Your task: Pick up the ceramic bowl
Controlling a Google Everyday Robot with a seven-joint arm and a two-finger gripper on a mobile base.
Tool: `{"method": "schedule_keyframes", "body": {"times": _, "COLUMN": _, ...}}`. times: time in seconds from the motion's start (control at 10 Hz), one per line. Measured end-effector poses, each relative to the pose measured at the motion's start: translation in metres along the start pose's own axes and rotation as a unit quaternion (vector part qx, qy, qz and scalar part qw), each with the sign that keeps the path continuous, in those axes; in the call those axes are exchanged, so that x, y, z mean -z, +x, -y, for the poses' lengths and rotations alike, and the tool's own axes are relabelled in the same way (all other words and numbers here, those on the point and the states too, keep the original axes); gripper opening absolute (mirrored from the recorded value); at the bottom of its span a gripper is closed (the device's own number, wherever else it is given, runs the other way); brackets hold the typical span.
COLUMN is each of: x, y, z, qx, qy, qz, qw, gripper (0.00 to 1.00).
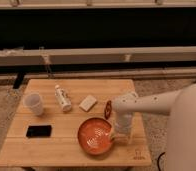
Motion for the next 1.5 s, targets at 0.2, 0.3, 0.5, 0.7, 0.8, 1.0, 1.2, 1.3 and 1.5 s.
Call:
{"method": "schedule_keyframes", "body": {"times": 0.2, "x": -0.002, "y": 0.002, "z": -0.004, "qx": 0.011, "qy": -0.008, "qz": -0.005, "qw": 0.9999, "gripper": 0.28}}
{"method": "schedule_keyframes", "body": {"times": 0.3, "x": -0.004, "y": 0.006, "z": -0.004, "qx": 0.013, "qy": -0.010, "qz": -0.005, "qw": 0.9999, "gripper": 0.16}}
{"method": "schedule_keyframes", "body": {"times": 0.5, "x": 0.004, "y": 0.005, "z": -0.005, "qx": 0.019, "qy": -0.023, "qz": -0.007, "qw": 0.9995, "gripper": 0.01}}
{"method": "schedule_keyframes", "body": {"times": 0.7, "x": 0.026, "y": 0.006, "z": -0.003, "qx": 0.033, "qy": -0.044, "qz": -0.014, "qw": 0.9984, "gripper": 0.00}}
{"method": "schedule_keyframes", "body": {"times": 0.8, "x": 0.038, "y": 0.008, "z": -0.004, "qx": 0.040, "qy": -0.053, "qz": -0.016, "qw": 0.9977, "gripper": 0.00}}
{"method": "schedule_keyframes", "body": {"times": 1.0, "x": 0.056, "y": 0.010, "z": -0.003, "qx": 0.055, "qy": -0.078, "qz": -0.023, "qw": 0.9951, "gripper": 0.00}}
{"method": "schedule_keyframes", "body": {"times": 1.2, "x": 0.075, "y": 0.011, "z": 0.000, "qx": 0.067, "qy": -0.098, "qz": -0.024, "qw": 0.9926, "gripper": 0.00}}
{"method": "schedule_keyframes", "body": {"times": 1.3, "x": 0.088, "y": 0.013, "z": -0.001, "qx": 0.077, "qy": -0.108, "qz": -0.025, "qw": 0.9909, "gripper": 0.00}}
{"method": "schedule_keyframes", "body": {"times": 1.5, "x": 0.117, "y": 0.018, "z": -0.001, "qx": 0.101, "qy": -0.135, "qz": -0.029, "qw": 0.9853, "gripper": 0.00}}
